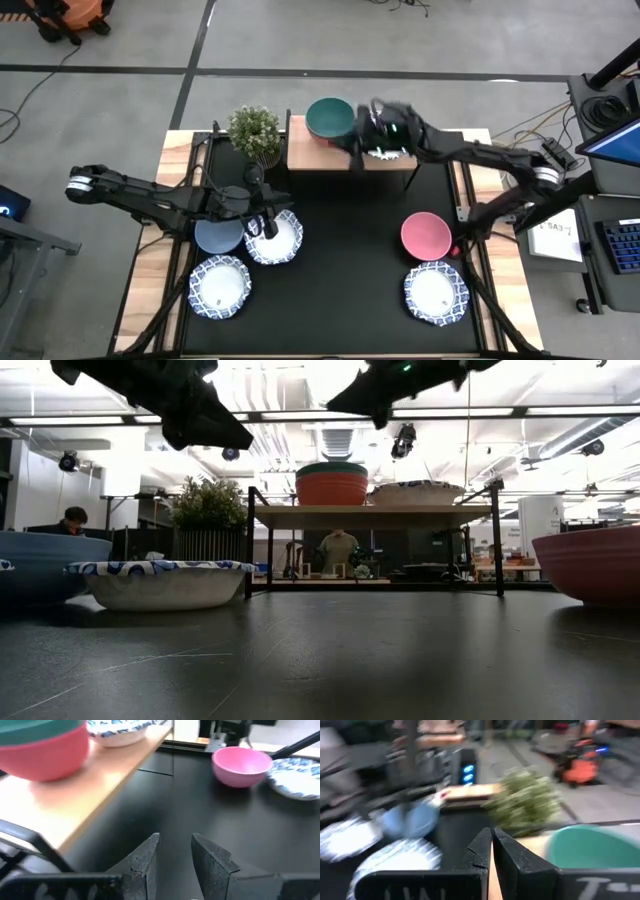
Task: Place and stack bowls onto a shelf
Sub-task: Stack the white patterned bowl on top of the white patterned bowl on the shelf
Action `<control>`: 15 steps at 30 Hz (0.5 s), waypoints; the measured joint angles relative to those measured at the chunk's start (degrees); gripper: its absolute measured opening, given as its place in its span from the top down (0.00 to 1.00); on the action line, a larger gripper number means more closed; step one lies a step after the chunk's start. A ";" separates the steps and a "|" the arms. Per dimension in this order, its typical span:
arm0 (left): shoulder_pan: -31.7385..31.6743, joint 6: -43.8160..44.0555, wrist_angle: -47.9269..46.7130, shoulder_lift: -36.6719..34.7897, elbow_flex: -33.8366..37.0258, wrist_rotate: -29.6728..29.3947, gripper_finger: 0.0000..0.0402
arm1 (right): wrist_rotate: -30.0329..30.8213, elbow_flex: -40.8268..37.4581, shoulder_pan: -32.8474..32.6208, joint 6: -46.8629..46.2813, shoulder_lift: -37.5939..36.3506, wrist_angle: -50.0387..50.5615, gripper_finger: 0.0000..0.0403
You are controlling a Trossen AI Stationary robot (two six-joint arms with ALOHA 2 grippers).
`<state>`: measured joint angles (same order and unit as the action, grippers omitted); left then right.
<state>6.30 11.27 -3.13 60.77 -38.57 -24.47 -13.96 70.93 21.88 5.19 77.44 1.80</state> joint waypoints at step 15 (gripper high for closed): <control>7.05 23.57 -12.50 14.14 -9.21 12.08 0.80 | 0.49 -27.50 -18.76 -1.73 -27.06 4.12 0.98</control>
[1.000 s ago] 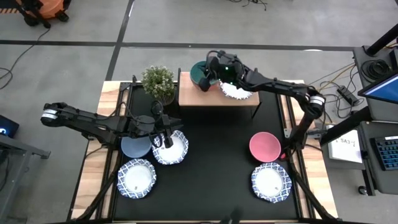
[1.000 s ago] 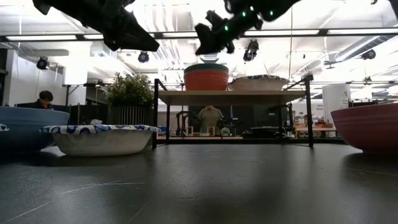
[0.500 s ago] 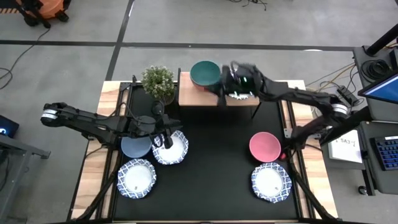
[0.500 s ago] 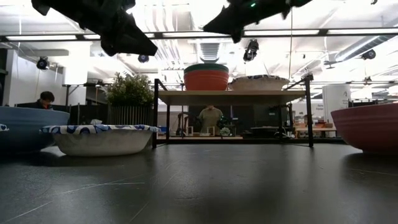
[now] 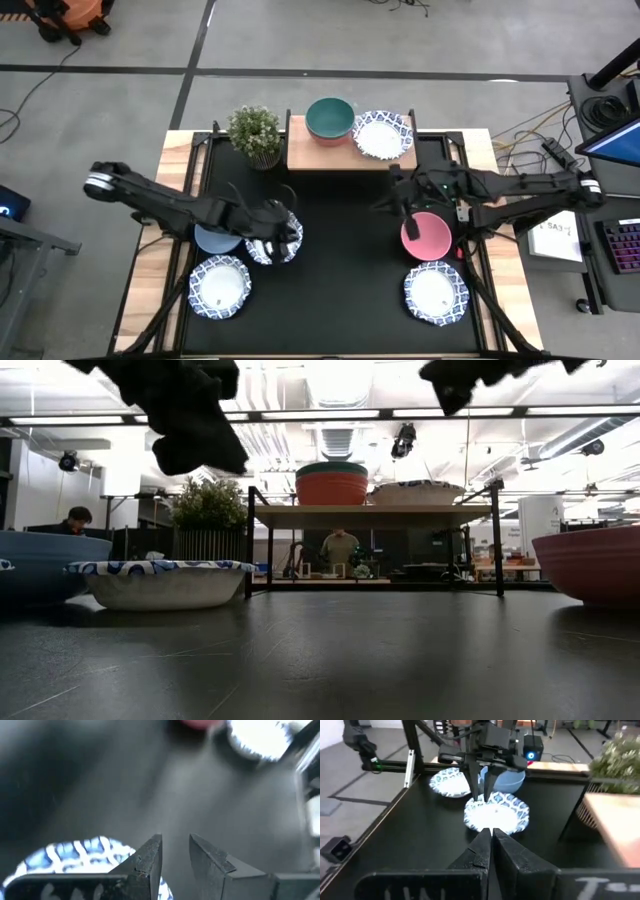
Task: Place and stack bowls onto a shelf
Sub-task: Stack the white patterned bowl on top of the white patterned bowl on the shelf
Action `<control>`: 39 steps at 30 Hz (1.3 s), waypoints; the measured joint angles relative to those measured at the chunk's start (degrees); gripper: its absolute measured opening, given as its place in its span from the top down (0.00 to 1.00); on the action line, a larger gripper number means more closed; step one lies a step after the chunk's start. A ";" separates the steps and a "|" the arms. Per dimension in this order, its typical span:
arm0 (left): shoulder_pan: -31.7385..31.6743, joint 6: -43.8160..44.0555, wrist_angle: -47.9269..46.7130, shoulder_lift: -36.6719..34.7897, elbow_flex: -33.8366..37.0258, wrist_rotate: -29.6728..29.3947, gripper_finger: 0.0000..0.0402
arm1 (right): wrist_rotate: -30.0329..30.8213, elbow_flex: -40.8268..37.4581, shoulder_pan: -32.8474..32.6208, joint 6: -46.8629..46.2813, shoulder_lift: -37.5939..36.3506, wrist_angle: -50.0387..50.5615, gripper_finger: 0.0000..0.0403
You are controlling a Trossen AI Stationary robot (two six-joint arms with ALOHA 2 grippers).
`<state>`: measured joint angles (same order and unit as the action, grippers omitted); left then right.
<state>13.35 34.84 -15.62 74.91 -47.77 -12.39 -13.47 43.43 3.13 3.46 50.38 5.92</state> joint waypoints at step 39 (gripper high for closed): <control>4.43 -6.34 -35.03 27.37 -25.34 7.25 0.99 | -1.16 -13.34 -0.91 0.58 -12.92 -4.16 0.98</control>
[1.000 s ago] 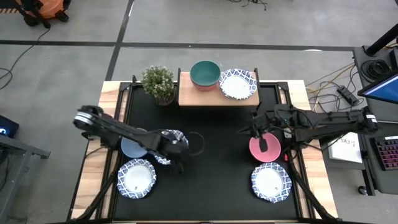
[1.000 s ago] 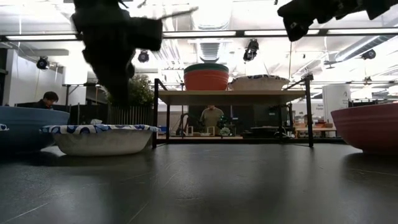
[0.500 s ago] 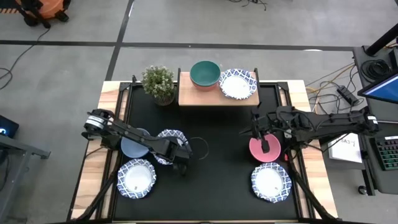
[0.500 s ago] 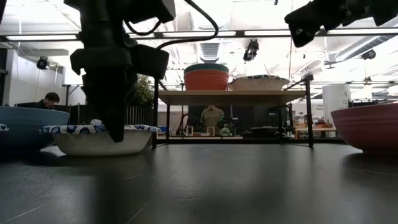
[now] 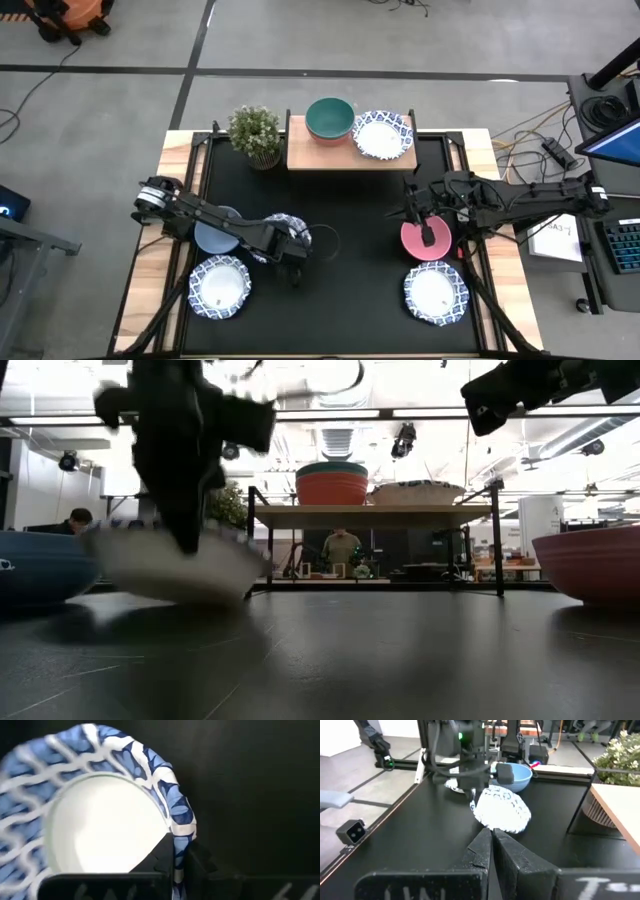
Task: Place and stack bowls onto a shelf
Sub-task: Stack the white patterned bowl on top of the white patterned bowl on the shelf
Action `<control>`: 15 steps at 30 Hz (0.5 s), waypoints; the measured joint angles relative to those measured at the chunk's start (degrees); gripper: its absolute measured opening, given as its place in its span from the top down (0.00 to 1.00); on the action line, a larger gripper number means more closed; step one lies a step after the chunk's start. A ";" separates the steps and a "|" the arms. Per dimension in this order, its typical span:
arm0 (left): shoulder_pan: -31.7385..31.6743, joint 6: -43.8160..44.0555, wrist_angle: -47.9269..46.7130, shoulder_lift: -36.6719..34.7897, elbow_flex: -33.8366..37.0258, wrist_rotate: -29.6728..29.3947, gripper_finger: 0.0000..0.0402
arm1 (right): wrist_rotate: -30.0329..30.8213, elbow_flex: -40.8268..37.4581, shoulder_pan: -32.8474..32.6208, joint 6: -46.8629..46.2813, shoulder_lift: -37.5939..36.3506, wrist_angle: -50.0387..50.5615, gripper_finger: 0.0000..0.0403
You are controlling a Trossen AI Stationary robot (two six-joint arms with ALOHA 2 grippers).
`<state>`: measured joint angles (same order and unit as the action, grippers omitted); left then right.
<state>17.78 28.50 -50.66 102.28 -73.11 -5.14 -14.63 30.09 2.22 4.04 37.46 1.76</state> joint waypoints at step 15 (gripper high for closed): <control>-1.50 -35.59 -4.11 -0.20 -27.02 -13.19 1.00 | -3.88 0.06 -0.02 3.56 -6.90 3.23 0.98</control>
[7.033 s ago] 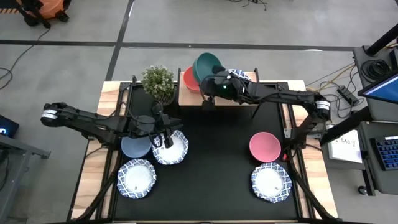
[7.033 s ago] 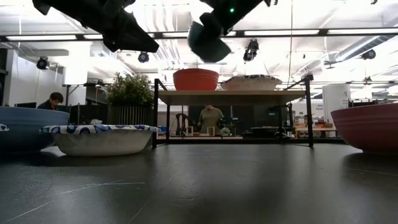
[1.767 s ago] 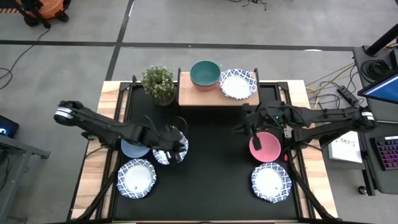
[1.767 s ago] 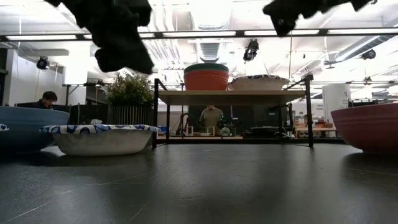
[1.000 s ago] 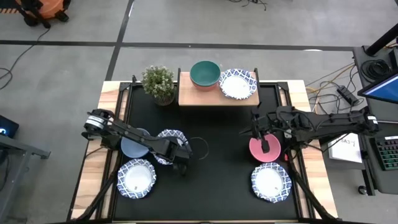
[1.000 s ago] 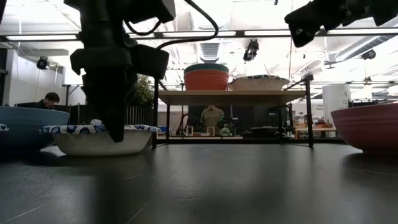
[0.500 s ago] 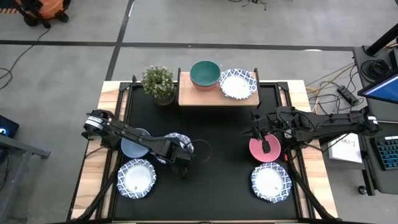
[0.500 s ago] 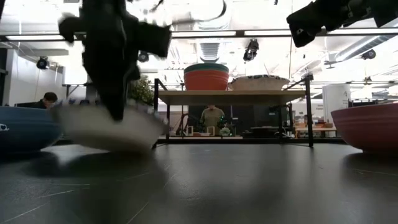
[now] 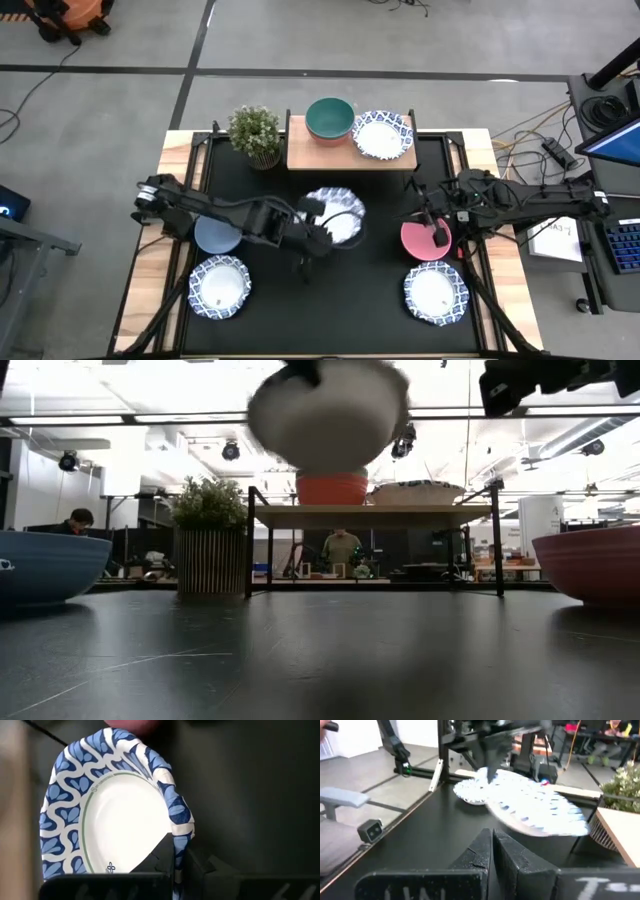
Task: Place and stack bowls onto a shelf
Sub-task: Stack the white patterned bowl on top of the white patterned bowl on the shelf
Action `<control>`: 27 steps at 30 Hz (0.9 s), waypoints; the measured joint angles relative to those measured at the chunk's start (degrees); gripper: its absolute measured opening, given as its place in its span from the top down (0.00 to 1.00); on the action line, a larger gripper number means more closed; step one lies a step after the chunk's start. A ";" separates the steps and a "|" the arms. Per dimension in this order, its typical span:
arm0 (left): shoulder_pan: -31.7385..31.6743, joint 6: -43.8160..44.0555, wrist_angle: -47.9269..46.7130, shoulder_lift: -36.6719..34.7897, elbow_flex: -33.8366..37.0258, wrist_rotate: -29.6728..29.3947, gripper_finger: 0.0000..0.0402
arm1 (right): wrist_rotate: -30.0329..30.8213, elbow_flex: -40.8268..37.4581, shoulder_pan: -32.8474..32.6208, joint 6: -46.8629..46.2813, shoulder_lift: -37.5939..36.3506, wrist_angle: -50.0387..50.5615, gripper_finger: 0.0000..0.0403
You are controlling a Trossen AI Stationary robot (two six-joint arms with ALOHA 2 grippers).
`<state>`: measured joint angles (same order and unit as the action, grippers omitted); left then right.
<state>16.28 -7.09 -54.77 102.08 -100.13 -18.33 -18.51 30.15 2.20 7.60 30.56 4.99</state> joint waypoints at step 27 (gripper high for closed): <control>-25.83 -19.44 43.37 3.22 -0.55 13.48 1.00 | -0.61 -2.63 -0.83 -1.55 -2.40 -0.59 0.98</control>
<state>-9.55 -26.53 -11.40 105.31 -100.68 -4.85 -19.12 27.52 1.37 6.05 28.16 4.40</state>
